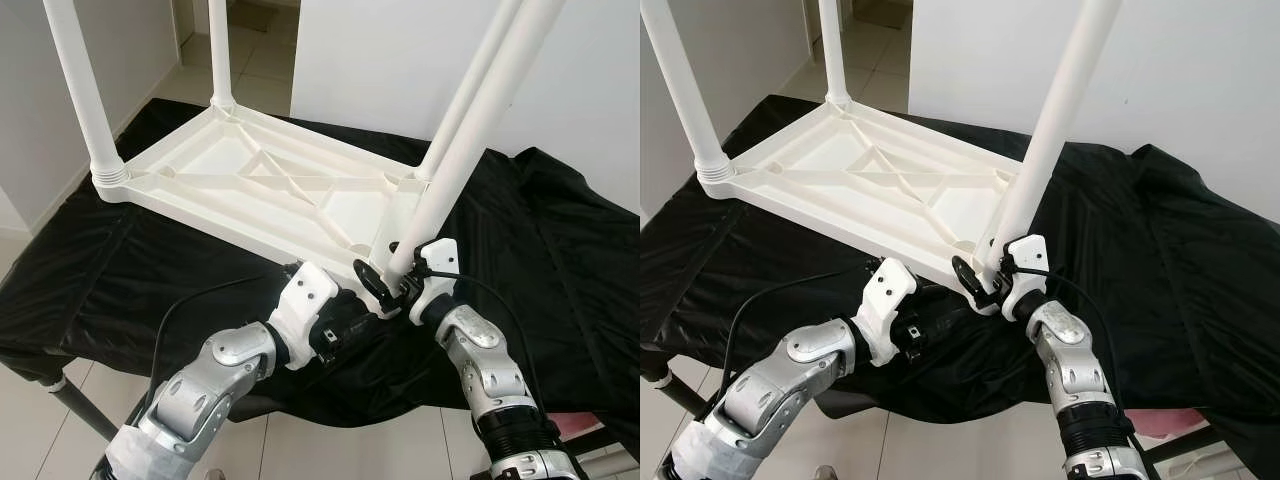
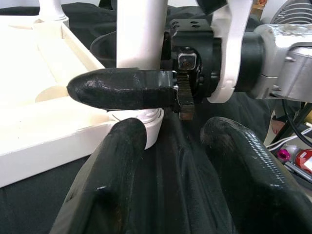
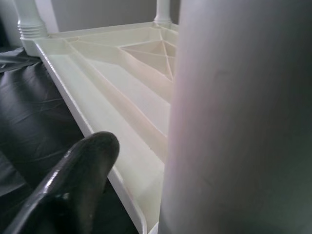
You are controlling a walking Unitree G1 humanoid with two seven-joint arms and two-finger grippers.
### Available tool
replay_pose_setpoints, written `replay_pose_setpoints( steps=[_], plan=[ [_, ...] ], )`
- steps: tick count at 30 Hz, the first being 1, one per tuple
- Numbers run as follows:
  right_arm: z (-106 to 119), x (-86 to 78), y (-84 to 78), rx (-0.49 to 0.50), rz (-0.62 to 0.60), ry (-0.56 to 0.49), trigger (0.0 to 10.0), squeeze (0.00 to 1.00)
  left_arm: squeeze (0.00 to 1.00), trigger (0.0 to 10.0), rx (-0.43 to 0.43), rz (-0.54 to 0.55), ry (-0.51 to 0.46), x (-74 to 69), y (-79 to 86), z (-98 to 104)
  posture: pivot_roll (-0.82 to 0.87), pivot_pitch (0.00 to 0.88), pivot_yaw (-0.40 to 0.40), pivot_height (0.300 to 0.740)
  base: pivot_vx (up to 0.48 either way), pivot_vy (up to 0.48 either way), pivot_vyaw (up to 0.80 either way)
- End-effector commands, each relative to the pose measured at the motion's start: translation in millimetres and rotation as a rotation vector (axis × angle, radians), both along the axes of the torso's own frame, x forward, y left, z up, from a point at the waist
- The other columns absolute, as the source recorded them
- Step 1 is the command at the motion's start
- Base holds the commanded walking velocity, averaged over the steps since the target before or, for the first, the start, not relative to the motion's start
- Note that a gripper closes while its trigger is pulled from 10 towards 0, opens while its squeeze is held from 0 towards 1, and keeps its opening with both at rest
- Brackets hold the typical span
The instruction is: Building children table
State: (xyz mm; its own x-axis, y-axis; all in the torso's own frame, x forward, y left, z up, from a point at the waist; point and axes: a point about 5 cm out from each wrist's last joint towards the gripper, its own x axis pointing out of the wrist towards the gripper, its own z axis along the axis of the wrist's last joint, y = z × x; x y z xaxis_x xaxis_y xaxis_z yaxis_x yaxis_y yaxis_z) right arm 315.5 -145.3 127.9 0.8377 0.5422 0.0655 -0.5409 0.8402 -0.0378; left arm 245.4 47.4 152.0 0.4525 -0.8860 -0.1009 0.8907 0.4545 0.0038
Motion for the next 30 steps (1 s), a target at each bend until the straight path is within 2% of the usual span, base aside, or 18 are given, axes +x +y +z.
replay_pose_setpoints(
  steps=[1, 2, 3, 13, 14, 24, 30],
  plan=[
    [-0.4, 4.8, 0.9, -0.030, 0.027, 0.006, 2.7, 0.00, 0.00, 10.0, 0.013, -0.078, 0.013, -2.1, -3.4, -1.8, 0.05, 0.013, -0.103, 0.740, 0.000, 0.000, 0.00],
    [-0.9, 6.5, 0.4, -0.033, 0.033, 0.009, 2.7, 0.00, 0.00, 10.0, 0.014, -0.077, 0.011, -1.5, -3.2, -1.5, 0.05, 0.013, -0.103, 0.740, 0.000, 0.000, 0.00],
    [-2.0, 7.9, -1.1, -0.037, 0.040, 0.009, 0.0, 0.00, 0.00, 10.0, 0.014, -0.075, 0.009, -1.1, -2.9, -1.2, 0.06, 0.014, -0.105, 0.740, 0.000, 0.000, 0.00],
    [-10.0, 7.7, -11.3, -0.021, 0.034, 0.033, 0.0, 0.00, 0.00, 10.0, 0.010, -0.059, 0.009, -1.9, -1.4, -0.2, 0.06, 0.025, -0.105, 0.740, 0.000, 0.000, 0.00],
    [-8.7, 7.6, -12.0, -0.005, 0.031, 0.032, 10.0, 0.00, 0.00, 10.0, 0.010, -0.059, 0.009, -1.8, -1.3, -0.4, 0.06, 0.026, -0.104, 0.740, 0.000, 0.000, 0.00],
    [-9.5, 4.2, -15.5, -0.007, -0.011, 0.007, 10.0, 0.00, 0.00, 10.0, 0.020, -0.064, 0.010, -0.7, -2.2, -2.2, 0.04, 0.035, -0.097, 0.740, 0.000, 0.000, 0.00],
    [-8.6, -7.9, -12.4, 0.059, -0.156, -0.010, 10.0, 0.00, 0.00, 10.0, 0.018, -0.070, 0.017, -2.8, -2.7, -3.3, 0.03, 0.042, -0.096, 0.740, 0.000, 0.000, 0.00]
  ],
)
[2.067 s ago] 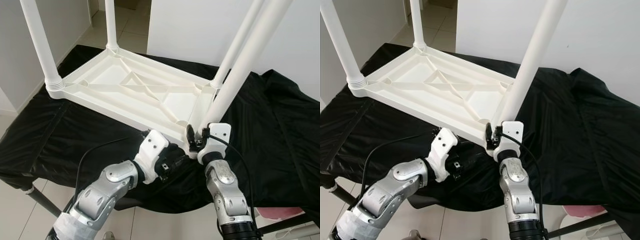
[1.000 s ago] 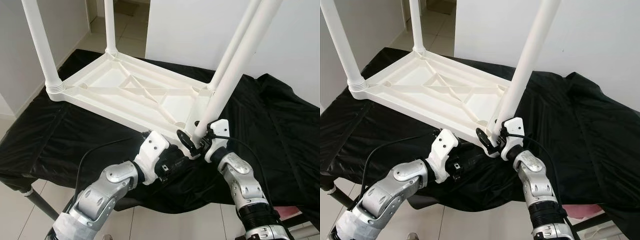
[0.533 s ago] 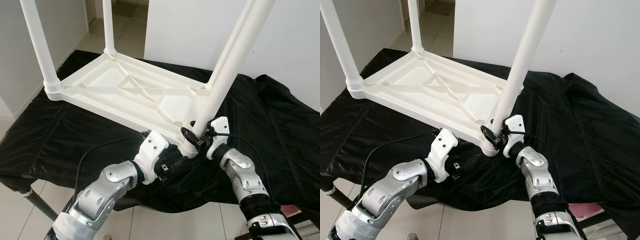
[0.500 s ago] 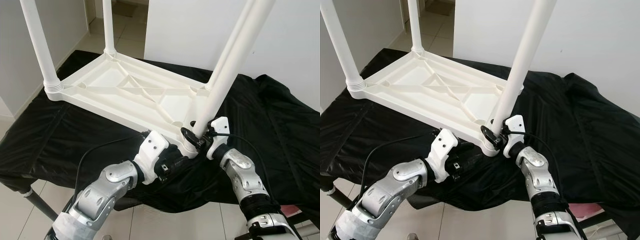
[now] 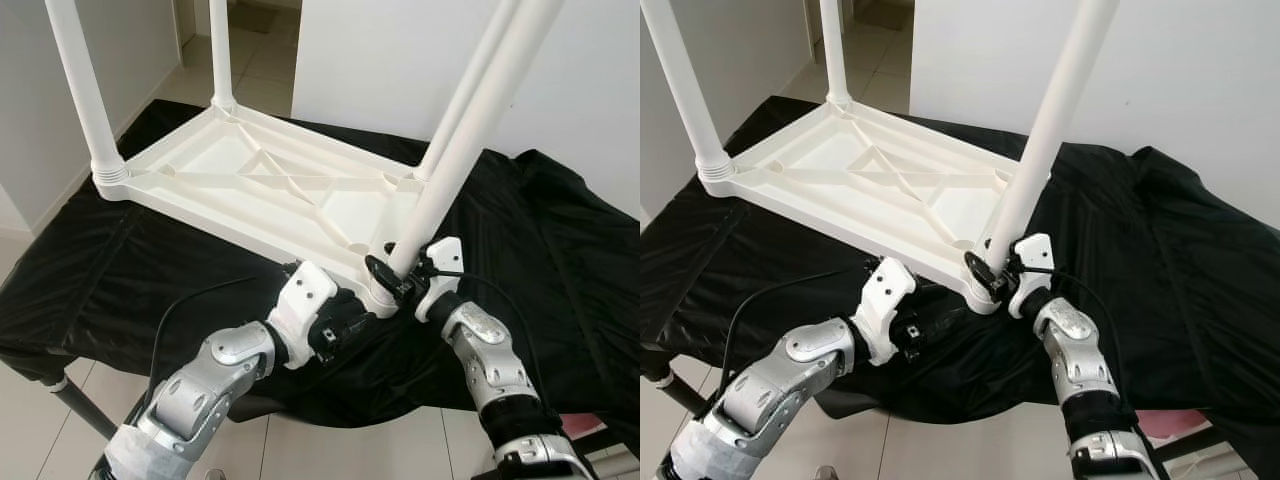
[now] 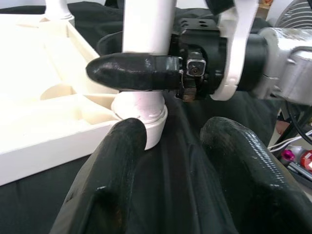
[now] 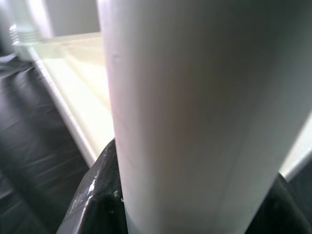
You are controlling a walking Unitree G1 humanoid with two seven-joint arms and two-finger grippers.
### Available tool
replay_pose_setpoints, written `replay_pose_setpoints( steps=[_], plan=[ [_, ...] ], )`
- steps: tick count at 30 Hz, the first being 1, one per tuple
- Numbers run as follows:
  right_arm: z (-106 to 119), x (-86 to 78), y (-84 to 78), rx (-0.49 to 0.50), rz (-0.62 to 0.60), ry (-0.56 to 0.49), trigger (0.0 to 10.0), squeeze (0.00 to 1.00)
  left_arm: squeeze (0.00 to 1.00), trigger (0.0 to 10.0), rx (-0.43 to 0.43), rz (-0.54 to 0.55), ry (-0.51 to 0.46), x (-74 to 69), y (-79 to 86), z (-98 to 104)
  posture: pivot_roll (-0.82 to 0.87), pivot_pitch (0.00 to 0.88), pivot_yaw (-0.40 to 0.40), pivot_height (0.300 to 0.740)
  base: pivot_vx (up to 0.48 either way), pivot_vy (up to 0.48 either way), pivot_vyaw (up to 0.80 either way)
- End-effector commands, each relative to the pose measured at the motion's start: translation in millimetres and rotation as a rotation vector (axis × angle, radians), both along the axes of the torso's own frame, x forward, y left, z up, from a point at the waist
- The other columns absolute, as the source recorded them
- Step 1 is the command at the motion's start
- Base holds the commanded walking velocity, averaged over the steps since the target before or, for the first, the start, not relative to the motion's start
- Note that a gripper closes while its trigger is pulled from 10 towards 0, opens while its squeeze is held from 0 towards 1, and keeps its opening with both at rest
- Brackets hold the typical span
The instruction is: Building children table
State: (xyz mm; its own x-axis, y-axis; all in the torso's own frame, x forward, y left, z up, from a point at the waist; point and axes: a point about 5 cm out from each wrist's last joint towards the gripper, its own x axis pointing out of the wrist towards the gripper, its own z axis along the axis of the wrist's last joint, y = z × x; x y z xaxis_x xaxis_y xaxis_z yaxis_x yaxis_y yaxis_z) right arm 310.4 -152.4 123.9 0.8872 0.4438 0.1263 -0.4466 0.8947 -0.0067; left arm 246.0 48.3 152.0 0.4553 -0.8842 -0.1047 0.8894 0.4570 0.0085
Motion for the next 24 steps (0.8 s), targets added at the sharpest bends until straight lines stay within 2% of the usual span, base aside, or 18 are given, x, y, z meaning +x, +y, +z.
replay_pose_setpoints(
  steps=[1, 7, 9, 11, 13, 14, 16, 20, 24],
  plan=[
    [-4.5, -2.8, -5.4, 0.004, -0.048, 0.029, 10.0, 0.00, 0.00, 10.0, 0.013, -0.073, 0.019, -3.5, -3.6, -3.3, 0.03, 0.042, -0.096, 0.740, 0.000, 0.000, 0.00],
    [-3.4, -8.7, -0.8, 0.031, -0.124, 0.026, 10.0, 0.00, 0.00, 10.0, 0.011, -0.073, 0.020, -2.8, -3.9, -3.1, 0.03, 0.044, -0.097, 0.740, 0.000, 0.000, 0.00],
    [-2.4, -14.4, 0.0, 0.070, -0.241, 0.034, 10.0, 0.00, 0.00, 10.0, 0.010, -0.073, 0.022, -3.2, -4.1, -3.4, 0.03, 0.044, -0.098, 0.740, 0.000, 0.000, 0.00],
    [-1.4, -16.7, 0.9, 0.108, -0.281, 0.042, 10.0, 0.00, 0.00, 10.0, 0.009, -0.074, 0.023, -3.5, -4.2, -3.6, 0.03, 0.043, -0.098, 0.740, 0.000, 0.000, 0.00],
    [0.9, -19.4, 1.9, 0.140, -0.399, 0.048, 10.0, 0.00, 0.00, 10.0, 0.007, -0.073, 0.023, -3.1, -4.3, -3.5, 0.02, 0.044, -0.100, 0.740, 0.000, 0.000, 0.00],
    [0.9, -19.4, 1.9, 0.140, -0.399, 0.048, 10.0, 0.00, 0.00, 10.0, 0.007, -0.073, 0.023, -3.1, -4.3, -3.5, 0.02, 0.044, -0.100, 0.740, 0.000, 0.000, 0.00],
    [1.3, -23.0, 0.4, 0.158, -0.527, 0.058, 10.0, 0.00, 0.00, 10.0, 0.006, -0.072, 0.022, -3.4, -5.0, -3.5, 0.03, 0.045, -0.109, 0.740, 0.000, 0.000, 0.00],
    [0.9, -25.6, 3.3, 0.172, -0.572, 0.076, 10.0, 0.00, 0.00, 10.0, 0.004, -0.068, 0.023, -3.4, -4.9, -3.6, 0.03, 0.045, -0.109, 0.740, 0.000, 0.000, 0.00],
    [2.4, -28.3, 18.9, 0.183, -0.534, 0.094, 10.0, 0.00, 0.00, 10.0, 0.002, -0.062, 0.025, -3.7, -4.5, -4.1, 0.03, 0.047, -0.114, 0.740, 0.000, 0.000, 0.00]
  ],
)
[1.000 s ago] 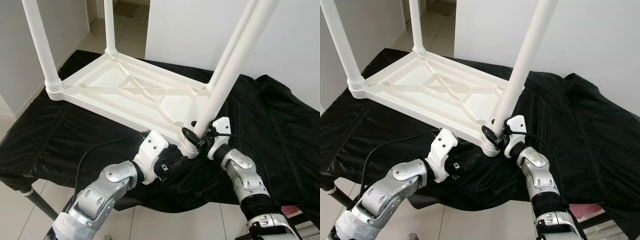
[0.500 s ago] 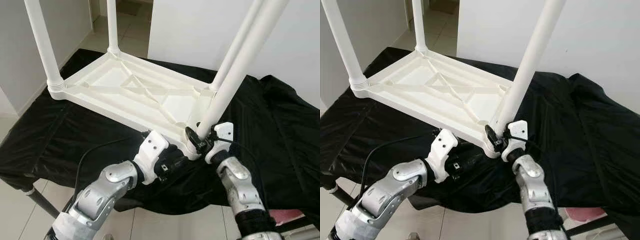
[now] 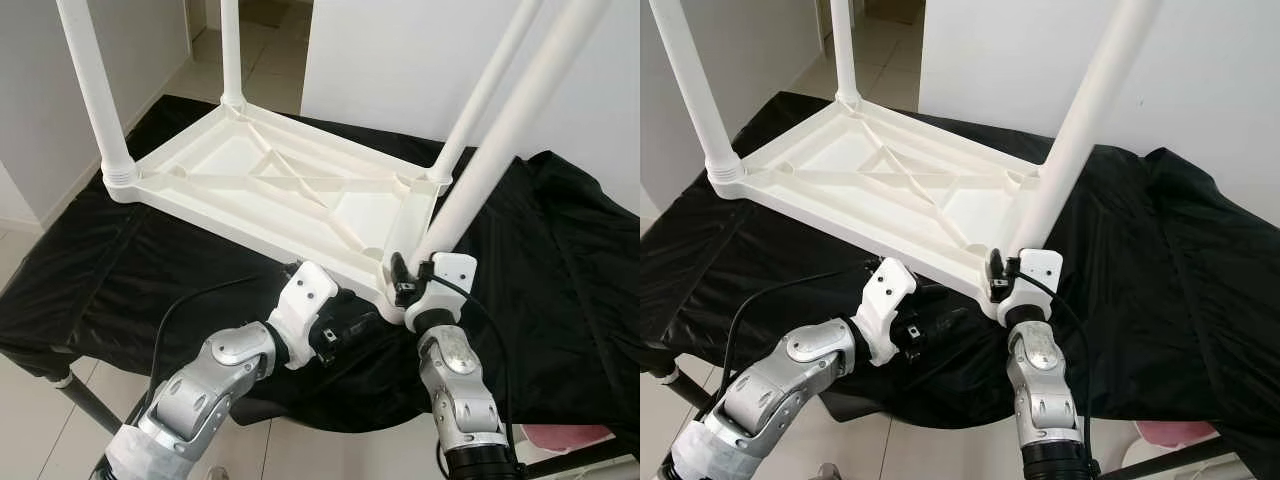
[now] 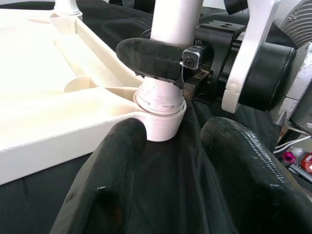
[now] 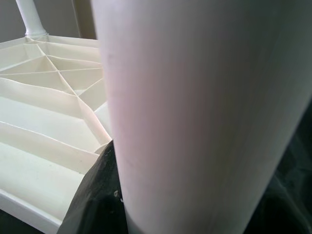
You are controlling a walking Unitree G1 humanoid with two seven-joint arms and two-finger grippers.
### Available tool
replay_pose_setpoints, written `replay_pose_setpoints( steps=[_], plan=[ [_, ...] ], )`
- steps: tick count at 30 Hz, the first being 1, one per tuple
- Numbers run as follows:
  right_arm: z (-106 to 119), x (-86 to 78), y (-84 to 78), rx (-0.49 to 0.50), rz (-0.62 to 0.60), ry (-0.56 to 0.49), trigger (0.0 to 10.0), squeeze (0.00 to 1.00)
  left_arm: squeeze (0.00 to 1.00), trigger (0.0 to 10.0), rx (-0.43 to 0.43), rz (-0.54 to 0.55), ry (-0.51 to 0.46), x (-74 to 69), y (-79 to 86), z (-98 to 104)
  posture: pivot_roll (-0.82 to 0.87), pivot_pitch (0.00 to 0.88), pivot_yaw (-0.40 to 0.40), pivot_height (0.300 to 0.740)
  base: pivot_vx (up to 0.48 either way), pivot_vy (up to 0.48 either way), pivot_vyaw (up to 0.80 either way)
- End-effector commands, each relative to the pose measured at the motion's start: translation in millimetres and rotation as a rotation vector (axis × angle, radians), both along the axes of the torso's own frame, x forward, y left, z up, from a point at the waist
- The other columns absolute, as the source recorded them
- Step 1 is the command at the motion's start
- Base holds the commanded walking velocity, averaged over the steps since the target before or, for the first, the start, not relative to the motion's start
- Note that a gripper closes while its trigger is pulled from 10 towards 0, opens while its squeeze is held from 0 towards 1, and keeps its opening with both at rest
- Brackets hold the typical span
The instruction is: Building children table
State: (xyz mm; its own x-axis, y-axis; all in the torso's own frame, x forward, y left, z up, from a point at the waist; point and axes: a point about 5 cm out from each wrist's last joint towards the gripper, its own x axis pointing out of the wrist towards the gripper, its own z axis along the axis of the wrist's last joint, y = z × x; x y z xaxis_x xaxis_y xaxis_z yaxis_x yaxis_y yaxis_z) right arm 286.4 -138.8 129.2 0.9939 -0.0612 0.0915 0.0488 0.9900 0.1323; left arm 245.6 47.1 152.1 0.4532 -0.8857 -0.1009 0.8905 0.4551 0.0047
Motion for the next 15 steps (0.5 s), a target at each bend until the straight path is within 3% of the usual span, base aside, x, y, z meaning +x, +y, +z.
replay_pose_setpoints(
  steps=[1, 7, 8, 9, 15],
  plan=[
    [0.8, -4.7, 12.9, 0.043, 0.006, 0.006, 10.0, 0.00, 0.00, 10.0, 0.006, -0.056, 0.026, -3.5, -3.1, -4.4, 0.03, 0.047, -0.114, 0.740, 0.000, 0.000, 0.00],
    [3.0, -5.8, 17.3, 0.028, 0.029, 0.005, 10.0, 0.00, 0.00, 10.0, 0.004, -0.054, 0.028, -4.1, -3.3, -4.6, 0.04, 0.046, -0.119, 0.740, 0.000, 0.000, 0.00],
    [3.4, -6.5, 17.8, 0.012, 0.036, 0.003, 10.0, 0.75, 0.00, 10.0, 0.004, -0.056, 0.028, -4.4, -3.3, -4.8, 0.04, 0.043, -0.121, 0.740, 0.000, 0.000, 0.00],
    [3.9, -7.0, 17.4, 0.008, 0.047, -0.002, 10.0, 1.00, 0.00, 10.0, 0.006, -0.056, 0.027, -4.4, -3.0, -4.8, 0.04, 0.042, -0.121, 0.740, 0.000, 0.000, 0.00],
    [5.2, -7.7, 14.9, 0.004, 0.105, -0.013, 10.0, 1.00, 0.00, 10.0, 0.010, -0.058, 0.025, -4.0, -2.7, -5.1, 0.04, 0.033, -0.121, 0.740, 0.000, 0.000, 0.00]
  ],
)
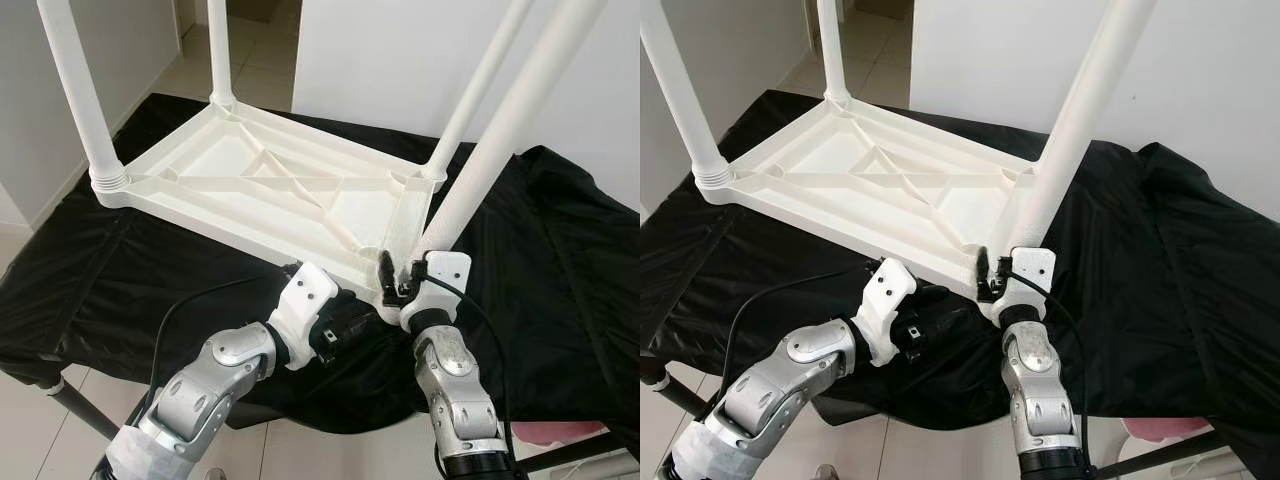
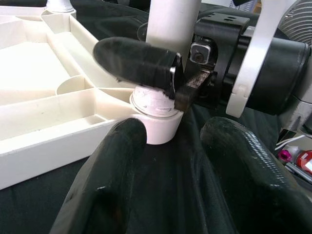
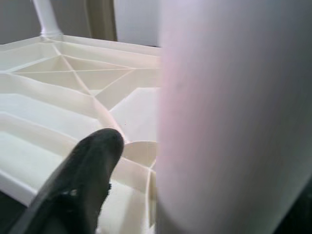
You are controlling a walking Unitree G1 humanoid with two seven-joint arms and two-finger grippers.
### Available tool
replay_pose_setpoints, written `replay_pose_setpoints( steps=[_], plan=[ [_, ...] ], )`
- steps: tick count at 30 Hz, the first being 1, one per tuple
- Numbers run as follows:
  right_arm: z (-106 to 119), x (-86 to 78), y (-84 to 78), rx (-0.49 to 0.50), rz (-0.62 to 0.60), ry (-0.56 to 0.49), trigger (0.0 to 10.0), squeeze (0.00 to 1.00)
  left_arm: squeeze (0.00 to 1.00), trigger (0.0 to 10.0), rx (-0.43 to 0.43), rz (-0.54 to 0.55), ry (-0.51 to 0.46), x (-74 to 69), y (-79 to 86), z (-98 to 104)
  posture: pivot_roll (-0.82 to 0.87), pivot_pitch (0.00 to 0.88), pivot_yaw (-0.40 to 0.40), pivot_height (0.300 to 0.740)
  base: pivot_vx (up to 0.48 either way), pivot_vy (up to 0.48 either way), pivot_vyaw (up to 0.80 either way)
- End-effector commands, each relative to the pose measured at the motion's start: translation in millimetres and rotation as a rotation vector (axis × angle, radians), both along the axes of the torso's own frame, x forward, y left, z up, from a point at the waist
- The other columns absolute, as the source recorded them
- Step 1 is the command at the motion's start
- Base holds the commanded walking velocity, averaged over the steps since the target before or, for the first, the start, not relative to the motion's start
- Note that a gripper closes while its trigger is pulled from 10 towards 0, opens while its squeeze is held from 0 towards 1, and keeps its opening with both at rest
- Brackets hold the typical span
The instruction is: Building children table
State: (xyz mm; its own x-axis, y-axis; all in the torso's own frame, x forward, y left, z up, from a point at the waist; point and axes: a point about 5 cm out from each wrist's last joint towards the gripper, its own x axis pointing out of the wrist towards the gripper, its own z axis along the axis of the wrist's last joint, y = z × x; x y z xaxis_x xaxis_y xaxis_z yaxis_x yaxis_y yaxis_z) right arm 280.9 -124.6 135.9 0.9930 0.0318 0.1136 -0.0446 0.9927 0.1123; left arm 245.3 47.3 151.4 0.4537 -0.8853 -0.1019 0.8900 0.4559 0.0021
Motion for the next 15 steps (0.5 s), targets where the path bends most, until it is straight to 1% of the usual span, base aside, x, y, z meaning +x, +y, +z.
replay_pose_setpoints(
  steps=[1, 4, 7, 8, 9, 10, 13, 15],
  plan=[
    [-1.7, -1.9, -1.1, 0.025, 0.022, 0.010, 10.0, 1.00, 0.00, 10.0, 0.011, -0.060, 0.025, -3.6, -2.8, -4.7, 0.05, 0.029, -0.122, 0.740, 0.000, 0.000, 0.00],
    [-1.6, -1.2, -3.4, 0.019, 0.035, 0.010, 10.0, 1.00, 0.00, 10.0, 0.012, -0.060, 0.026, -3.8, -2.7, -5.2, 0.05, 0.029, -0.123, 0.740, 0.000, 0.000, 0.00],
    [-2.0, 1.4, -8.6, 0.005, 0.091, 0.021, 10.0, 1.00, 0.00, 10.0, 0.012, -0.060, 0.029, -5.1, -2.1, -5.7, 0.05, 0.028, -0.122, 0.740, 0.000, 0.000, 0.00],
    [-2.0, 1.4, -8.6, 0.005, 0.091, 0.021, 10.0, 1.00, 0.00, 10.0, 0.012, -0.060, 0.029, -5.1, -2.1, -5.7, 0.05, 0.028, -0.122, 0.740, 0.000, 0.000, 0.00],
    [-1.8, 3.2, -11.2, -0.014, 0.111, 0.019, 10.0, 0.12, 0.00, 10.0, 0.012, -0.060, 0.030, -5.5, -2.1, -6.1, 0.05, 0.028, -0.120, 0.740, 0.000, 0.000, 0.00],
    [-2.1, 6.3, -13.1, -0.023, 0.163, 0.022, 10.0, 0.00, 0.00, 10.0, 0.012, -0.060, 0.030, -5.7, -2.3, -6.7, 0.05, 0.028, -0.120, 0.740, 0.000, 0.000, 0.00],
    [-2.2, 8.4, -14.5, -0.028, 0.199, 0.024, 10.0, 0.00, 0.00, 10.0, 0.013, -0.060, 0.031, -5.7, -2.4, -7.1, 0.05, 0.028, -0.120, 0.740, 0.000, 0.000, 0.00],
    [1.4, 15.0, -17.4, -0.106, 0.377, 0.007, 10.0, 0.00, 0.00, 10.0, 0.011, -0.067, 0.030, -5.9, -5.2, -7.1, 0.05, 0.026, -0.118, 0.740, 0.000, 0.000, 0.00]
  ],
)
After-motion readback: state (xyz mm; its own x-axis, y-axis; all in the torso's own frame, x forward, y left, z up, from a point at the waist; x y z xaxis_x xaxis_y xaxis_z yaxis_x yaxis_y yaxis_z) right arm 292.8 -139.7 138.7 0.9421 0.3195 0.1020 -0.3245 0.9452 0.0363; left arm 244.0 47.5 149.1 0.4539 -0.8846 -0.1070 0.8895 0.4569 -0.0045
